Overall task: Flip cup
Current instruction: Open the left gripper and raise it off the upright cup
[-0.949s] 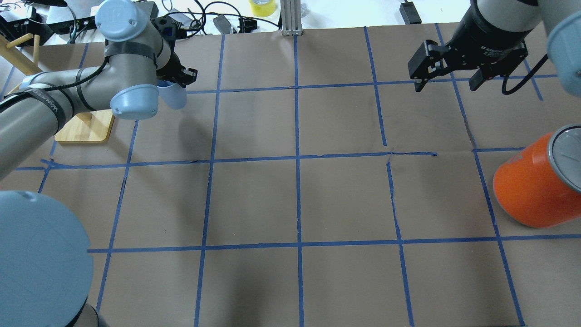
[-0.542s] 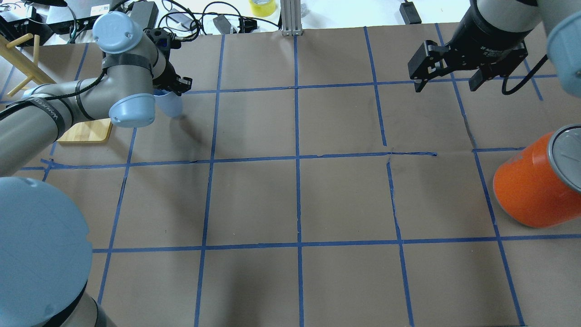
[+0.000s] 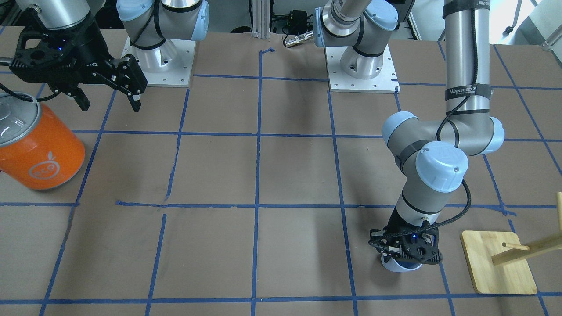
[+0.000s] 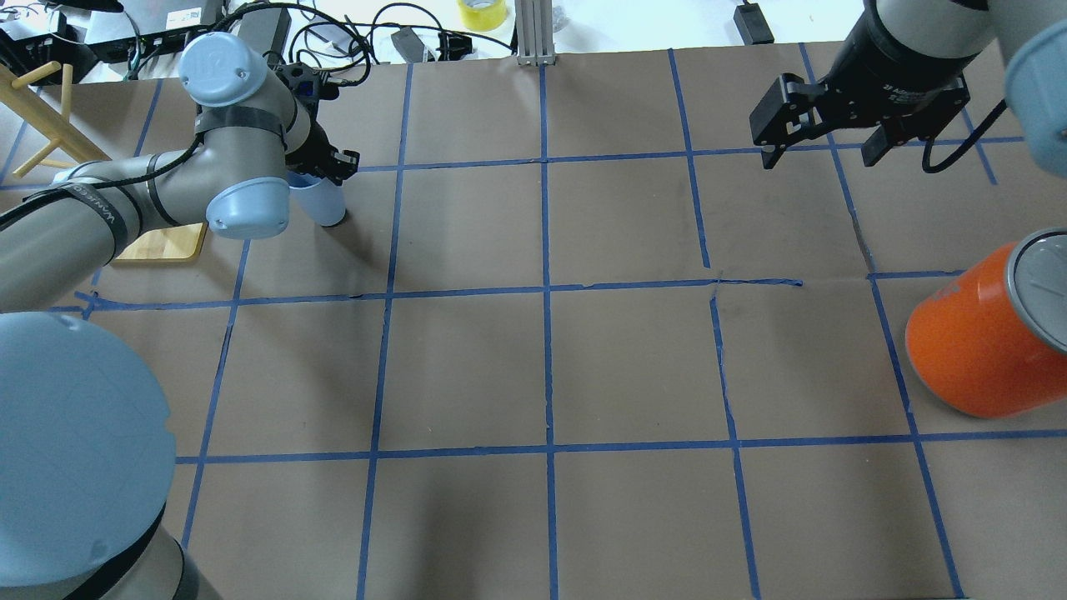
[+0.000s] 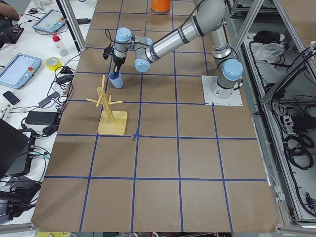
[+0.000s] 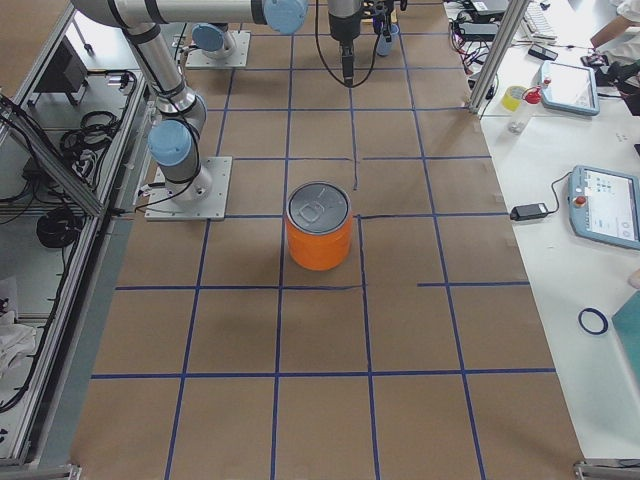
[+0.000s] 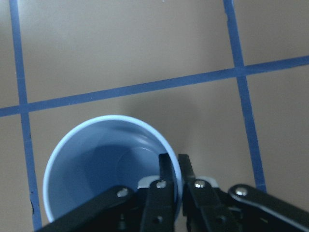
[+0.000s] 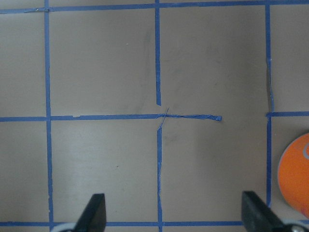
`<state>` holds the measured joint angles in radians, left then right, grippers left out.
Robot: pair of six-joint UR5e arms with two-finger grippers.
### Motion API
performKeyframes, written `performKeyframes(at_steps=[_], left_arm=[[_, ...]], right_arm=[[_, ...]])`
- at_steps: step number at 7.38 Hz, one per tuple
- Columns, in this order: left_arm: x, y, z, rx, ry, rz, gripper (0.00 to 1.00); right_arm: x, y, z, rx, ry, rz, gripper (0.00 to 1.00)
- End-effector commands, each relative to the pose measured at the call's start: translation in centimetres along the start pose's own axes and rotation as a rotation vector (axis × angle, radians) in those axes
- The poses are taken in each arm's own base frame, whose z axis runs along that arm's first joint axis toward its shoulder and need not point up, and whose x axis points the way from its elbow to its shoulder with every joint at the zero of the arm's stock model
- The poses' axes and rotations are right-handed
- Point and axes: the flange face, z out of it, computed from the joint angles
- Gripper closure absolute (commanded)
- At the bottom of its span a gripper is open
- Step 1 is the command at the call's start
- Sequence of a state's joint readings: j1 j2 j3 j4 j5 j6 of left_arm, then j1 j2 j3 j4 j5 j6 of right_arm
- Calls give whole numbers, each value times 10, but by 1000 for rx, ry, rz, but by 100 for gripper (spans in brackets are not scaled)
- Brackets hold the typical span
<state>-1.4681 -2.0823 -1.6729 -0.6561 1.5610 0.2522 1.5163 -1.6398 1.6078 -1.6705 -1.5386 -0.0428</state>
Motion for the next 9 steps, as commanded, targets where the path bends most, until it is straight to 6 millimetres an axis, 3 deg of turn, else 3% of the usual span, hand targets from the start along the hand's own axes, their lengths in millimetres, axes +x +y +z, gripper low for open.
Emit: performKeyframes(at_steps=[1, 3, 6, 8, 9], left_arm=[[1, 3, -6, -25, 7, -1, 0], [9, 3, -52, -70, 19, 3, 0], [11, 5, -172, -124, 23, -12, 0], [21, 40, -244, -219, 32, -180, 0], [27, 51, -260, -225, 38, -193, 0]], right_arm=[[0, 0, 0, 0, 0, 1, 0], [0, 0, 0, 0, 0, 1, 0], [0, 0, 1, -1, 0, 2, 0], [0, 0, 1, -1, 0, 2, 0], [0, 0, 0, 0, 0, 1, 0]])
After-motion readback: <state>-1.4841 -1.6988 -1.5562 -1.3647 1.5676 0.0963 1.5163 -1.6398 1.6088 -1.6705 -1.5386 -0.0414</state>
